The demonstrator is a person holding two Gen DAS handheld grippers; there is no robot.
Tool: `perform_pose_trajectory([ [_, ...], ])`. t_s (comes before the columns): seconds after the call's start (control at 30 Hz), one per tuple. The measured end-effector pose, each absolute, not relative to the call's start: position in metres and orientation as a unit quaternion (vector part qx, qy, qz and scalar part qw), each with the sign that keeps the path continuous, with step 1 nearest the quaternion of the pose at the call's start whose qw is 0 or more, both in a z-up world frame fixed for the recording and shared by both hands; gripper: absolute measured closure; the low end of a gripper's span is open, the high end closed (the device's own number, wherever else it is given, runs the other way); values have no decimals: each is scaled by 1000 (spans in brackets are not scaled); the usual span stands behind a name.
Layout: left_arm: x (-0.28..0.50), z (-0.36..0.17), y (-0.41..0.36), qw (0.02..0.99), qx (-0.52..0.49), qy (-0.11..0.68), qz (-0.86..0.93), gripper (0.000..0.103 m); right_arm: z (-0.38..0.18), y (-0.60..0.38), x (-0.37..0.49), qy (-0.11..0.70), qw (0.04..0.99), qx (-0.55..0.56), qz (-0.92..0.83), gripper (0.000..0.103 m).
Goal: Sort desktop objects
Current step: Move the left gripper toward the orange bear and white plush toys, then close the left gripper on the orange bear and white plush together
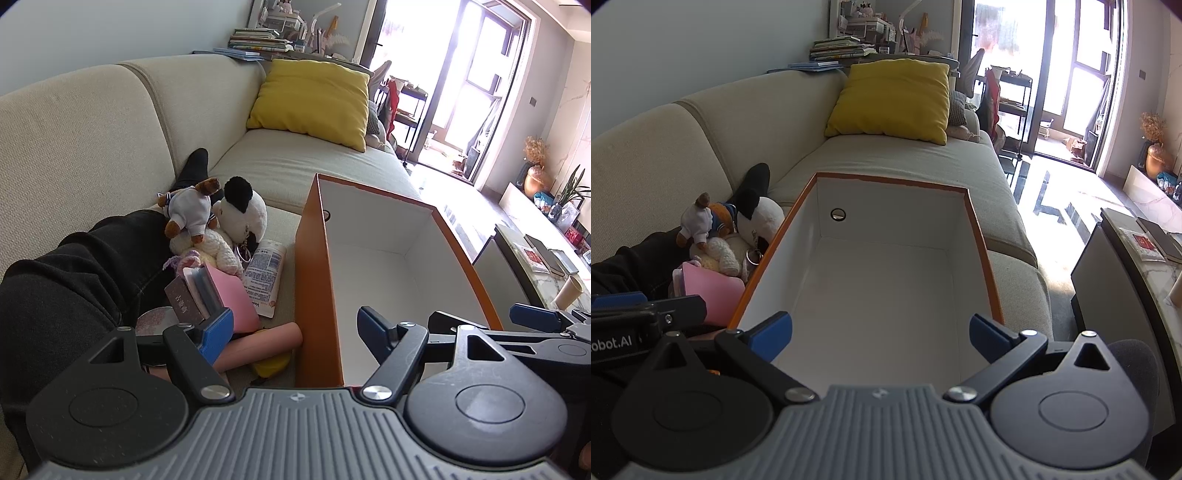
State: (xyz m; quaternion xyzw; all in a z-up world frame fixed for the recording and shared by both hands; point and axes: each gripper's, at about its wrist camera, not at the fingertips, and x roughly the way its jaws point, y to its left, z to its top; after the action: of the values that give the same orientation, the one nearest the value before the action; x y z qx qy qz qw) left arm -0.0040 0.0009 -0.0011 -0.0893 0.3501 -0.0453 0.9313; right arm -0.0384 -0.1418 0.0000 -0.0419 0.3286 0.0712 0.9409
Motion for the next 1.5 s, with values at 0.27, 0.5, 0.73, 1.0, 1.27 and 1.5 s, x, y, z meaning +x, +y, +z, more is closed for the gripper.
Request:
perform_pose_trajectory([
  [0.27, 2, -3, 5, 927, -95, 361, -44, 16, -1, -136, -30, 336, 936, -55, 85, 1],
  [0.5, 14, 1, 25, 921, -112, 372, -38, 26, 7, -118, -13, 309, 937, -84, 140, 2],
  [0.73, 42, 14, 57, 920, -99, 380, -12, 49, 23, -86, 29, 323, 909, -87, 247, 35],
  [1.0, 119, 25, 85, 908, -88, 410, -9, 50, 29, -36, 108, 363, 873, -108, 308, 49],
  [1.27, 199, 5, 114, 866, -128, 483, -14, 42, 8, 9, 177, 408, 829, -162, 346, 50],
  [1.5, 235, -20, 138, 830, -190, 524, -25, 29, -12, 39, 205, 424, 801, -207, 369, 43],
])
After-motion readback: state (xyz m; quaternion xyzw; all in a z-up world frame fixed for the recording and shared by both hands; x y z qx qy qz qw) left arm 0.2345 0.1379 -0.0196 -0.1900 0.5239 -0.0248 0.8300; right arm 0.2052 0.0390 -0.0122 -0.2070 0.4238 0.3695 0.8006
